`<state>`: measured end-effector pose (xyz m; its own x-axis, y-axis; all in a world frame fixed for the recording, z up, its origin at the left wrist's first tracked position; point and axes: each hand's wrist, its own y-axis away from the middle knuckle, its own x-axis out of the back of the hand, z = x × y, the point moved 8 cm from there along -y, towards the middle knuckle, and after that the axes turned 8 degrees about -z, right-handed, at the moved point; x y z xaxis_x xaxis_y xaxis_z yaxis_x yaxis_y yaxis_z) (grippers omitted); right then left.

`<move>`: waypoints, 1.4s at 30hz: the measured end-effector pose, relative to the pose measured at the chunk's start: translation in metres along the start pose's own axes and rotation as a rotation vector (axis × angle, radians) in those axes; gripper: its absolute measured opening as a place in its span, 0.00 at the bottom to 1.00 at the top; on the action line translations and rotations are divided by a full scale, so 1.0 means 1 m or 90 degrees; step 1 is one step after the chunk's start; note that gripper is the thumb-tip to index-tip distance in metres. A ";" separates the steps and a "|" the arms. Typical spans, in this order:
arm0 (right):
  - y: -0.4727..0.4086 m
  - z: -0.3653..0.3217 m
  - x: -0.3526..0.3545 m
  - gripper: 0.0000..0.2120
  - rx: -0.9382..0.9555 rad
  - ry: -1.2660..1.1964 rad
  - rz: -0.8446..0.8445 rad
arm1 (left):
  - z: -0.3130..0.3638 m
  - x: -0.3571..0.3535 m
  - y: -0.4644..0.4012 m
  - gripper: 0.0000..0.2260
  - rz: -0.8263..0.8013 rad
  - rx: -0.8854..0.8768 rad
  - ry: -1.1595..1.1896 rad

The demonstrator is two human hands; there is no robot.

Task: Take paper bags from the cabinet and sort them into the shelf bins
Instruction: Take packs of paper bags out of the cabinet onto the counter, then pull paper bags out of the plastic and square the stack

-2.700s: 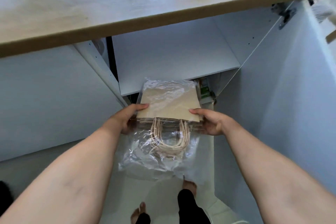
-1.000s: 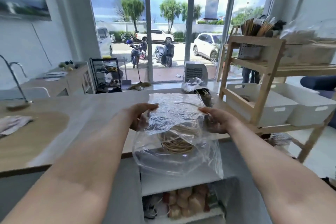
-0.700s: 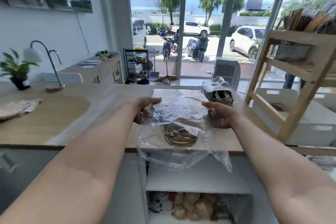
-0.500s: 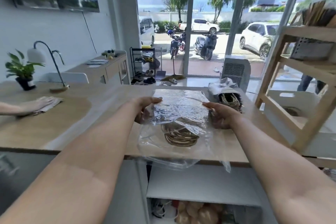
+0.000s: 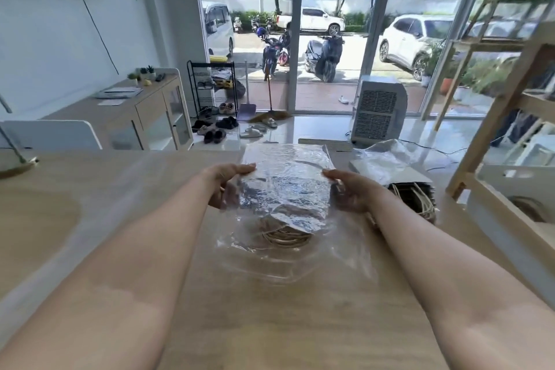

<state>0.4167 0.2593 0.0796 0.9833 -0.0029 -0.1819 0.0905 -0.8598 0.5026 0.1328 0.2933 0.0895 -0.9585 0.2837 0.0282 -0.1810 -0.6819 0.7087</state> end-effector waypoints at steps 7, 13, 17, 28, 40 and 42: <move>-0.069 0.002 -0.004 0.12 -0.074 -0.007 -0.001 | 0.013 0.026 -0.067 0.24 0.016 0.034 -0.001; -0.093 0.019 -0.002 0.11 -0.109 0.006 0.008 | 0.000 0.025 -0.095 0.21 0.003 0.056 -0.012; -0.098 0.017 0.006 0.14 -0.102 0.110 0.034 | -0.003 0.032 -0.100 0.25 0.038 0.055 -0.023; -0.065 -0.052 0.004 0.32 0.122 0.394 0.102 | 0.082 0.013 -0.061 0.33 0.307 -0.112 -0.341; 0.056 -0.119 0.123 0.20 0.274 0.454 0.266 | 0.152 -0.198 -0.046 0.38 0.055 -0.311 -0.434; 0.072 -0.116 0.154 0.19 0.265 0.441 0.303 | 0.148 -0.233 -0.043 0.42 -0.005 -0.296 -0.437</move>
<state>0.5931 0.2561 0.1861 0.7887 -0.2120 0.5771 -0.2782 -0.9601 0.0275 0.3965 0.3564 0.1567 -0.6365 0.5350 0.5556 -0.4041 -0.8449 0.3506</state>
